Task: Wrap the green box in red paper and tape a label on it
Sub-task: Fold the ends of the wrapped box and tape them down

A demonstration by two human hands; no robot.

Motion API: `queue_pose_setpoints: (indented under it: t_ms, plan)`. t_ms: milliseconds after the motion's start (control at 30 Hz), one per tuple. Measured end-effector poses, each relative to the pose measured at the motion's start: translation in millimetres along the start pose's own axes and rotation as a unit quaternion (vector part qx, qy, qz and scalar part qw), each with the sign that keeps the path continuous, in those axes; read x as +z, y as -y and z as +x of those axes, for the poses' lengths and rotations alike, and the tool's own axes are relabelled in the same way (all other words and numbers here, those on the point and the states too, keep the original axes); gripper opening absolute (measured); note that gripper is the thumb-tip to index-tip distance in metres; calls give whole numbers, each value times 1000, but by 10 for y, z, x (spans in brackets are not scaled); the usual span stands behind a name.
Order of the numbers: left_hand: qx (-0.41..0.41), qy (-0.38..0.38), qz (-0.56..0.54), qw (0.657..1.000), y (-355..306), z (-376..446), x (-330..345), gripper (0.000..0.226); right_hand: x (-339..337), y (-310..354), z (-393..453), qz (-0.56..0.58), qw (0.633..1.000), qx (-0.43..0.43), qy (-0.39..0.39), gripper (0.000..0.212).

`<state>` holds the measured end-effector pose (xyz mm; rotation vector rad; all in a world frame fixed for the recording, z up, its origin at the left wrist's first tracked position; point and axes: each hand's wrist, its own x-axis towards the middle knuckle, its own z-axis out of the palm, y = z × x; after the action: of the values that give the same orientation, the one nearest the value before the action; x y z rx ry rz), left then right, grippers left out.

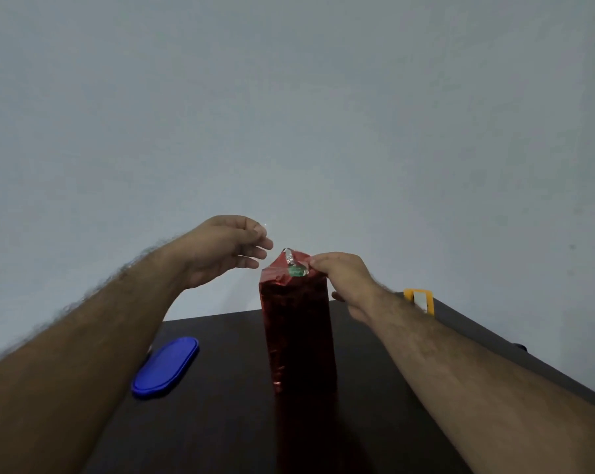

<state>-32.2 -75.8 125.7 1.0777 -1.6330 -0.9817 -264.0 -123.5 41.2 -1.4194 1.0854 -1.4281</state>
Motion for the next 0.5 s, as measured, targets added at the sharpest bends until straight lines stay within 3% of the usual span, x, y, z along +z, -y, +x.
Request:
queue_pose_setpoints:
  t_ms: [167,300,400,500]
  plan:
    - [-24,-13,-32,999,267,41,90,14,10,35,57,-19,998,-23,54,24]
    - [-18,6,-11,1000,364,36,130,12,53,14,91,110,993,0,-37,20]
    - [20,-17,36,999,318,-16,139,11,29,-62,64,46,994,-32,-89,19]
    - [76,-29,66,994,234,-151,201,6,48,-113,-79,-1,995,-90,-53,36]
